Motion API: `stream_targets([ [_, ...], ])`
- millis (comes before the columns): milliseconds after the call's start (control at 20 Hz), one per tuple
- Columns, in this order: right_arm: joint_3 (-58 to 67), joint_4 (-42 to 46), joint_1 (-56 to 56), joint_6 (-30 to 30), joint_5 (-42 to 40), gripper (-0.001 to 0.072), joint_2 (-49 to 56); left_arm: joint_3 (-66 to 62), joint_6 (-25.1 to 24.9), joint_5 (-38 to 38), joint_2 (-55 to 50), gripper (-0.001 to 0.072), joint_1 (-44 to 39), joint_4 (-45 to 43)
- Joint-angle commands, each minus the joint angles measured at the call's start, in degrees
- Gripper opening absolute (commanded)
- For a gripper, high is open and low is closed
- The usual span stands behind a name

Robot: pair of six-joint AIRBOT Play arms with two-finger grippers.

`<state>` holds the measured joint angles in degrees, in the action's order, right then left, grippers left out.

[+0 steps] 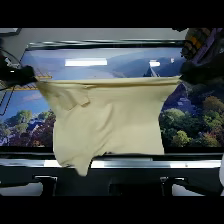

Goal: Fold the clothes and pants, and hang the long-sleeved shirts on hangers.

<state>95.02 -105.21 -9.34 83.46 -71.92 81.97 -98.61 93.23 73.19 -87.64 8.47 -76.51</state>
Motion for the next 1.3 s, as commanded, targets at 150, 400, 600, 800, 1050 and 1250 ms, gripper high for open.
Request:
stream_targets([
  [150, -1.77, -2.47, -0.04, 2.32, 17.03, 0.0024, 16.76, -4.52, -0.7, -11.23, -18.78, 0.0016, -3.56, 0.66],
  [400, -1.77, -1.38, -0.04, 4.83, 8.74, 0.0024, 17.55, -4.74, -1.95, -4.66, -19.37, 0.0016, -3.41, -0.04],
  [600, -1.77, 0.55, -0.04, 4.87, 3.23, 0.0024, 17.9, -4.74, -2.91, 2.23, -19.47, 0.0017, -3.41, -2.67],
  [800, -1.84, 0.68, -0.02, 4.48, -4.24, 0.0025, 20.39, -4.72, -3.37, 9.42, -21.09, 0.0018, -3.43, -3.65],
  [1050, -1.92, 0.11, -0.02, 4.17, -10.1, 0.0025, 22.99, -4.44, -4.17, 13.99, -22.27, 0.0018, -3.45, -3.65],
  [1250, -2.19, -0.68, -0.02, 3.74, -10.08, 0.0025, 24.02, -4.42, -4.15, 14.45, -23.56, 0.0018, -4.04, -3.63],
])
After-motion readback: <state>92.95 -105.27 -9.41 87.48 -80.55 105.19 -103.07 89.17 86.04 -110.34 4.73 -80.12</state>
